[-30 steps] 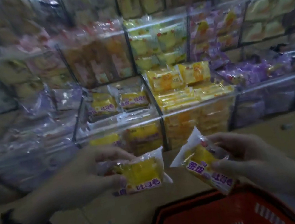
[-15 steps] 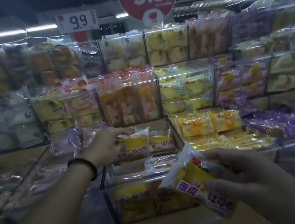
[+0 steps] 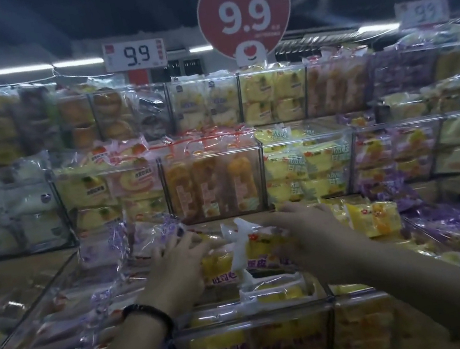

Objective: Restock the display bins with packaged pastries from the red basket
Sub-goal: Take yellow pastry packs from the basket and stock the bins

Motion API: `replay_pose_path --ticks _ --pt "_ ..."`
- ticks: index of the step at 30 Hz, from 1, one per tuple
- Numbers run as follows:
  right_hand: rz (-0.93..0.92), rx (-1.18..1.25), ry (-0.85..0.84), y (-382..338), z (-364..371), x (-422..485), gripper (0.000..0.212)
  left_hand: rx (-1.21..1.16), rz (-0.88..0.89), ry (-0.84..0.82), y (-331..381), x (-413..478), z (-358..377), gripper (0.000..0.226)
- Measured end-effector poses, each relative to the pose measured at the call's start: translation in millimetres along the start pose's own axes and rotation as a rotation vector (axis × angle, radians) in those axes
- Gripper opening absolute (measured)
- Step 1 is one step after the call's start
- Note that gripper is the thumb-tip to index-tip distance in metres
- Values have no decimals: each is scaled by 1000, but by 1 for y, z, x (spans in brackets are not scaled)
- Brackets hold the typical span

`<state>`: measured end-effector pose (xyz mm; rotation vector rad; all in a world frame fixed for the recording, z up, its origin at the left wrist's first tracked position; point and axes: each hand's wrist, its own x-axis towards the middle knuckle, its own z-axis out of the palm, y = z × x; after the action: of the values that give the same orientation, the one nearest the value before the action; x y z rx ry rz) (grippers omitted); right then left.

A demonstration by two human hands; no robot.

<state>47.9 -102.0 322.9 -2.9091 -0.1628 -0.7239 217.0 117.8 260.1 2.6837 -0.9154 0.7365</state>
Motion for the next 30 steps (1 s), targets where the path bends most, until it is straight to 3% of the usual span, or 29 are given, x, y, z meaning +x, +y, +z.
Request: replay_pose_path --ticks 3,8,11,15,20,23,26,30 --pt "-75 -101 -49 7 23 37 52 72 37 -41 -1 2 0 68" --pt "-178 -264 -101 17 56 59 87 48 5 -23 0 2 4 77" --pt "-160 -372 -177 22 61 58 89 32 21 -78 -1 3 2 65" --pt "-95 -348 -177 13 68 55 86 80 26 -140 -1 4 4 75" --pt "-7 -302 -81 11 81 48 83 84 78 -39 -3 6 10 64" --pt "65 -351 -30 4 83 51 64 15 70 -27 -2 6 10 62" --pt "82 -492 -57 -7 82 57 57 -22 72 -20 -5 6 11 57" --pt "164 -319 -127 -15 85 60 47 -9 91 -39 -7 7 13 58"
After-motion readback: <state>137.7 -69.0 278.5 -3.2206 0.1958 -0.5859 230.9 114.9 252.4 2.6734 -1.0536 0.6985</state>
